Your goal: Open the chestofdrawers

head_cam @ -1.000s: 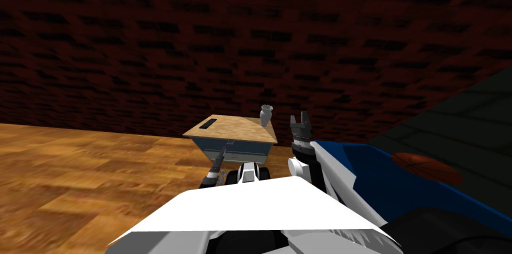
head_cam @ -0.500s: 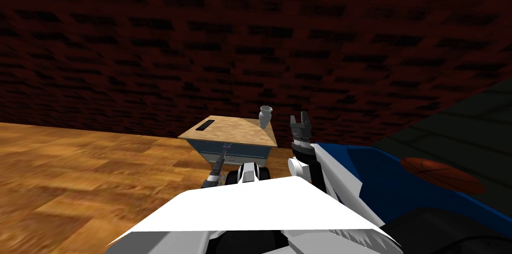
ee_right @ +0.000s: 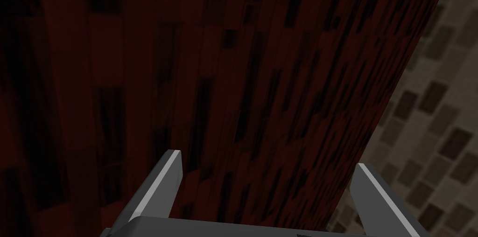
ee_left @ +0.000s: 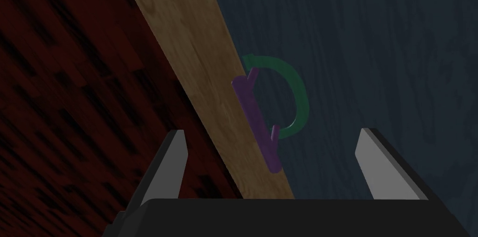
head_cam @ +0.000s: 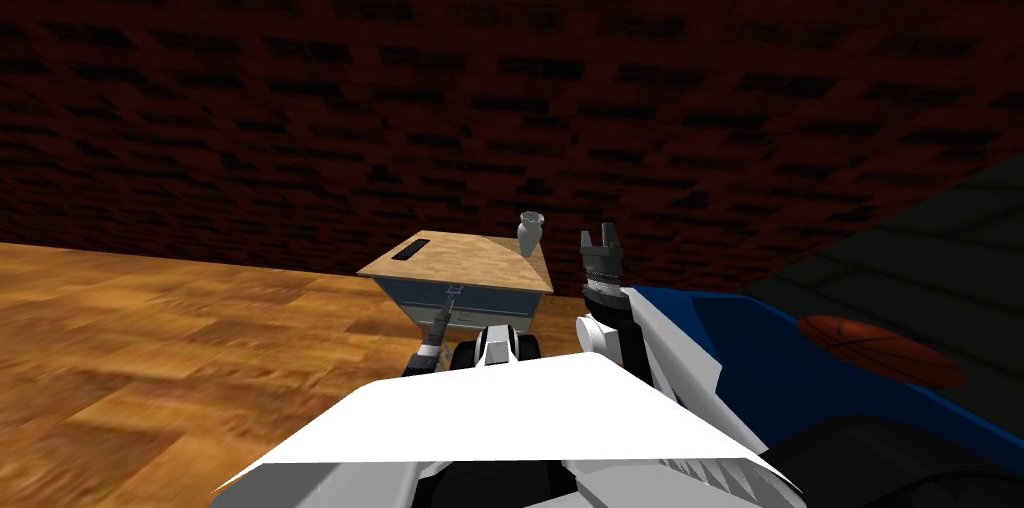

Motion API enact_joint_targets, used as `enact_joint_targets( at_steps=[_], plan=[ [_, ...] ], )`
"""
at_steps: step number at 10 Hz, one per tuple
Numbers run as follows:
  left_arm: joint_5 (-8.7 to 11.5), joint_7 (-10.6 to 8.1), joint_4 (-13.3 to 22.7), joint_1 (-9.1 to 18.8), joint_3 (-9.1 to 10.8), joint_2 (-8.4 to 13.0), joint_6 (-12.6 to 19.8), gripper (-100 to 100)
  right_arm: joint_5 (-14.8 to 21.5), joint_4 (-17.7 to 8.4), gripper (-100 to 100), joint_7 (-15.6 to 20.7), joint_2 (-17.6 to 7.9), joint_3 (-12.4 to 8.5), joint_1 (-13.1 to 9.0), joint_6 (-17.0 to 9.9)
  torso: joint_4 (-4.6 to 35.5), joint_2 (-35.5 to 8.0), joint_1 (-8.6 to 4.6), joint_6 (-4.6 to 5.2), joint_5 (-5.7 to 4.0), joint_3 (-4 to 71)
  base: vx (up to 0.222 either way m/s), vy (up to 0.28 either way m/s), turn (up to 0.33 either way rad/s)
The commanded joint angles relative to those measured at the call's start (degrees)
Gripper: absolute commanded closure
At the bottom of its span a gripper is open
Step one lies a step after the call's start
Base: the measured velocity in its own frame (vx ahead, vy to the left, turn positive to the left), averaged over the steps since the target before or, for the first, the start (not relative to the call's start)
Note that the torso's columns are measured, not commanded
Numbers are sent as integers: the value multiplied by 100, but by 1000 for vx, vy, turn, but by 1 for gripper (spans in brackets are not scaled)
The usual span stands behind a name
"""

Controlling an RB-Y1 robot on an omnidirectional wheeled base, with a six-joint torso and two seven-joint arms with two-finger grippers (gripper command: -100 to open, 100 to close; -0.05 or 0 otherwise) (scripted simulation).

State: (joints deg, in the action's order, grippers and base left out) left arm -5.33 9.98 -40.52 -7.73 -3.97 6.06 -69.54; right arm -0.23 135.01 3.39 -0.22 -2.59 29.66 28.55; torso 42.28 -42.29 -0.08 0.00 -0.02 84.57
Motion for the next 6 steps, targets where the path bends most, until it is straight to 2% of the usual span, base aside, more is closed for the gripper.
enact_joint_targets(
  at_steps=[1, 2, 4, 5, 6],
  plan=[
    [6, -28, -70, 60, 9, 16, 131, -100, 0, 0, 0, 0, 0, 0, 0, 0, 0, 0, 5, 0, 1, -1, -9, -11, -1],
    [1, 2, 60, 4, 1, -3, -37, 100, 0, 0, 0, 0, 0, 0, 0, 0, -1, 2, 12, -1, 4, 1, 12, 9, -2],
    [-17, 56, 140, -133, -23, -41, -243, 100, 0, 0, 0, 0, -1, -1, 1, 0, -2, 7, 16, 0, 5, 4, 19, 25, 0],
    [-14, 29, 45, -106, -19, -29, -117, 100, 0, 0, 0, 0, -1, -1, 1, 0, -1, 4, 14, -1, 4, 2, 8, 16, 1],
    [-10, 13, -24, -26, 0, 31, 26, -100, 0, 0, 0, 0, -1, -1, 0, 0, 1, -1, 5, 1, 2, -1, -24, -29, 9]
  ],
)
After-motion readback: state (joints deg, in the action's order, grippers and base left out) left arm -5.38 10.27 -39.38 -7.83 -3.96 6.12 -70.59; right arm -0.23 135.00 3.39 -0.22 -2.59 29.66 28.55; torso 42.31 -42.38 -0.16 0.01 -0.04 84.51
